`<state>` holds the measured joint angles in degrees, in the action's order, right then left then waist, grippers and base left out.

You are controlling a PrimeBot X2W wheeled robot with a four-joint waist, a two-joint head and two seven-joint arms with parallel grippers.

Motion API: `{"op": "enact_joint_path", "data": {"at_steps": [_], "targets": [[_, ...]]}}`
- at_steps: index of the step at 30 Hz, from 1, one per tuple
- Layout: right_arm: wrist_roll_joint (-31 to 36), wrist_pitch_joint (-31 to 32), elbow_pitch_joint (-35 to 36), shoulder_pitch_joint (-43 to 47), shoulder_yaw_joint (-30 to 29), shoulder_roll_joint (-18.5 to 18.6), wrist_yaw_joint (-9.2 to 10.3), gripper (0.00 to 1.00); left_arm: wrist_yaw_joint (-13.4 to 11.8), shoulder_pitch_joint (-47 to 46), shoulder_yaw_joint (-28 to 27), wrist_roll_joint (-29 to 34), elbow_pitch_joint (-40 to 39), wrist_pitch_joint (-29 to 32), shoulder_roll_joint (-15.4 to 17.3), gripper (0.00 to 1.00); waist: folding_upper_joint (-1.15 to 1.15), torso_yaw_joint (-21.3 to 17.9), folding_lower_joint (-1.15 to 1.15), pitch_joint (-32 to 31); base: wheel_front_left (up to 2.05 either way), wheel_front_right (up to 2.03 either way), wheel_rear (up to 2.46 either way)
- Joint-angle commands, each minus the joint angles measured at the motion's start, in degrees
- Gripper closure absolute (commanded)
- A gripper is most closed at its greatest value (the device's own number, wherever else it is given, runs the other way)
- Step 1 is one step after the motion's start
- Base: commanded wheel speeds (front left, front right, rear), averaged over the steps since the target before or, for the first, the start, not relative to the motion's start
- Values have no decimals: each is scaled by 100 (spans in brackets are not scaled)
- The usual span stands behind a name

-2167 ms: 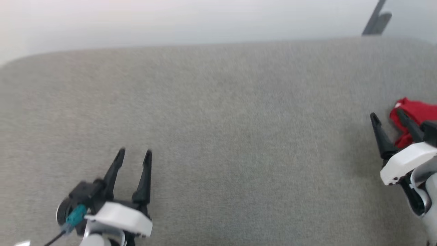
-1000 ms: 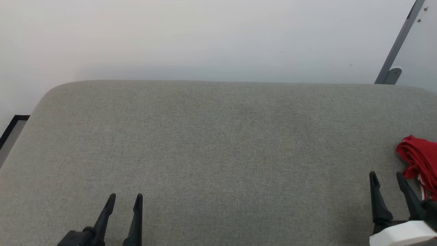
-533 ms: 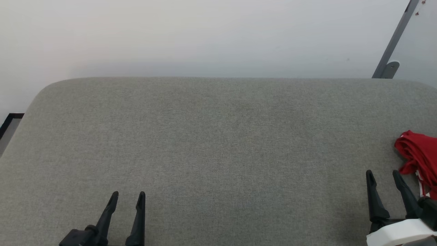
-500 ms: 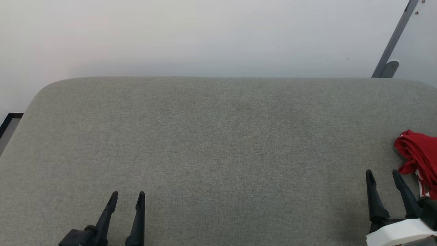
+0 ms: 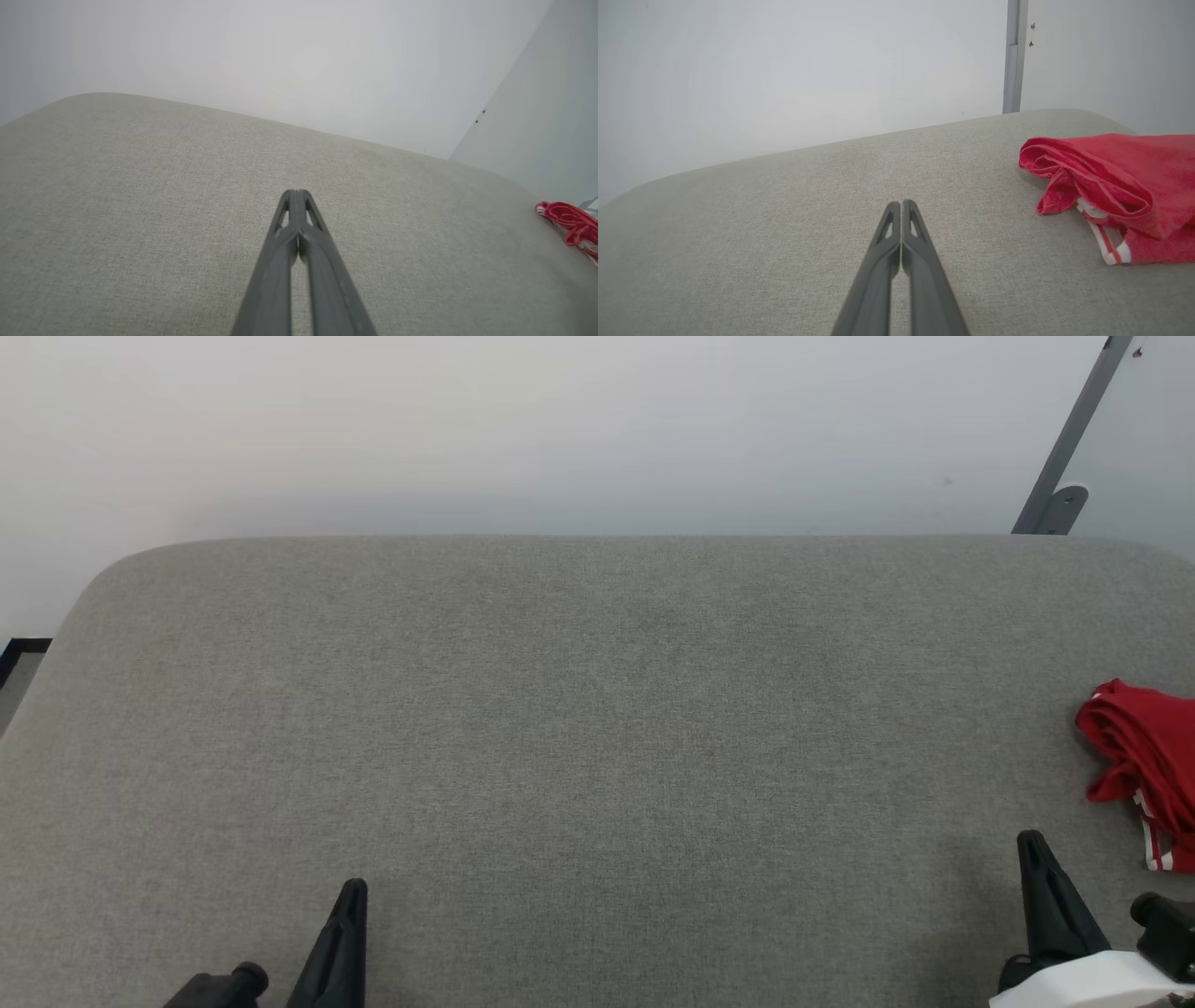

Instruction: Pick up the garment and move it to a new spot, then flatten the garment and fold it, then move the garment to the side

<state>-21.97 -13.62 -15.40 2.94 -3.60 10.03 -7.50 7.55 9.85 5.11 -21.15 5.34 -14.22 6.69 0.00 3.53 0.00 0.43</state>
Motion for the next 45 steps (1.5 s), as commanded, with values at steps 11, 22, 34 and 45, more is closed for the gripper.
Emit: {"op": "enact_joint_path", "data": {"at_steps": [11, 22, 34, 45], "targets": [[-1169, 319, 106, -237, -66, -83, 0, 100, -9, -341, -126, -1264, 91, 262, 26, 100, 0, -33, 0, -3, 0, 0, 0], [-2089, 581, 119, -349, -100, -179, 0, 100, -4, -554, -215, -2241, 232, 486, 17, 100, 0, -65, 0, -5, 0, 0, 0], [-2965, 834, 129, -456, -136, -275, 0, 100, -4, -743, -319, -3170, 332, 715, -3, 100, 0, -100, 0, -8, 0, 0, 0], [-3617, 1027, 136, -541, -162, -346, 0, 100, -5, -886, -406, -3845, 408, 890, -24, 100, 0, -129, 0, -9, 0, 0, 0]]}}
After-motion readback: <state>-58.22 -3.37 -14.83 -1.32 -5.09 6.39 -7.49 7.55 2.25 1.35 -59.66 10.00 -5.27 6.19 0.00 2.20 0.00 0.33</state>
